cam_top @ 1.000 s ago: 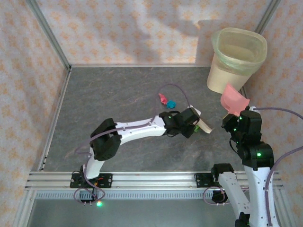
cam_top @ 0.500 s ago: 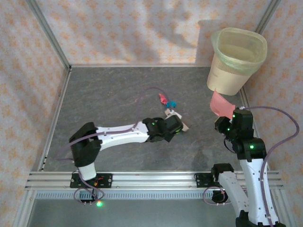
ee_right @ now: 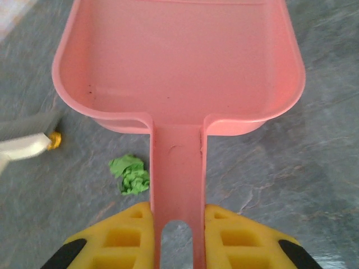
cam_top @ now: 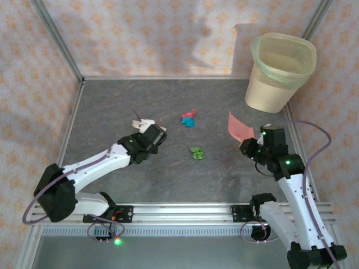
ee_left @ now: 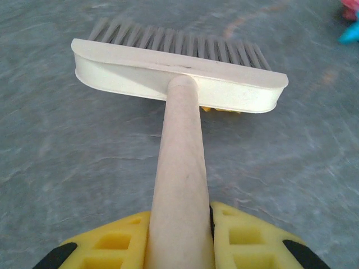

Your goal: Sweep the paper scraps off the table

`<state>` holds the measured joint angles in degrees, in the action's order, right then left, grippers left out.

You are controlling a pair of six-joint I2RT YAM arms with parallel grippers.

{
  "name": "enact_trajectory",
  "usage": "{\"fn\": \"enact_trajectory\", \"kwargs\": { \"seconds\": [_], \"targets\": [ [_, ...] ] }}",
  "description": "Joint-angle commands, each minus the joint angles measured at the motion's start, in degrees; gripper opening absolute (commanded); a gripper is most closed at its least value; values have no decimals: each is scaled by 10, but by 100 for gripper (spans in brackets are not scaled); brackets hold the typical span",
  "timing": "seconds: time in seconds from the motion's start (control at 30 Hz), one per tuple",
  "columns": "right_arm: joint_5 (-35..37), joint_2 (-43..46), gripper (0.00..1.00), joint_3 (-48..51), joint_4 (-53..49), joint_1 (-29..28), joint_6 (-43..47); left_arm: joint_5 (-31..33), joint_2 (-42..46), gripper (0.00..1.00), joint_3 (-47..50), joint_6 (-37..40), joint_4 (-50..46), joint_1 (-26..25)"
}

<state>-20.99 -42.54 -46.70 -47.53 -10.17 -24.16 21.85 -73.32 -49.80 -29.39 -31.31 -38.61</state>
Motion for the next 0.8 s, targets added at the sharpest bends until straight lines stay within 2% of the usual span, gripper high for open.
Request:
{"fn": "enact_trajectory", "kwargs": {
  "seconds": [0.0, 0.2, 0.4, 0.6, 0.77],
  "targets": [
    [34, -21, 0, 9, 37, -63, 7, 32, 35, 0, 14, -51, -11, 23],
    [101, -95, 0, -5, 59, -191, 13, -21, 72, 0, 4, -67, -22, 35],
    [179, -153, 0, -43, 82, -327, 35, -37, 103, 0, -34, -84, -60, 42],
    [222, -227, 0, -94, 100, -454, 54, -87, 69, 2, -115, -77, -119, 77],
    [238, -299, 0, -107, 144, -510, 63, -132, 7, 3, -176, -65, -149, 95]
  ]
}}
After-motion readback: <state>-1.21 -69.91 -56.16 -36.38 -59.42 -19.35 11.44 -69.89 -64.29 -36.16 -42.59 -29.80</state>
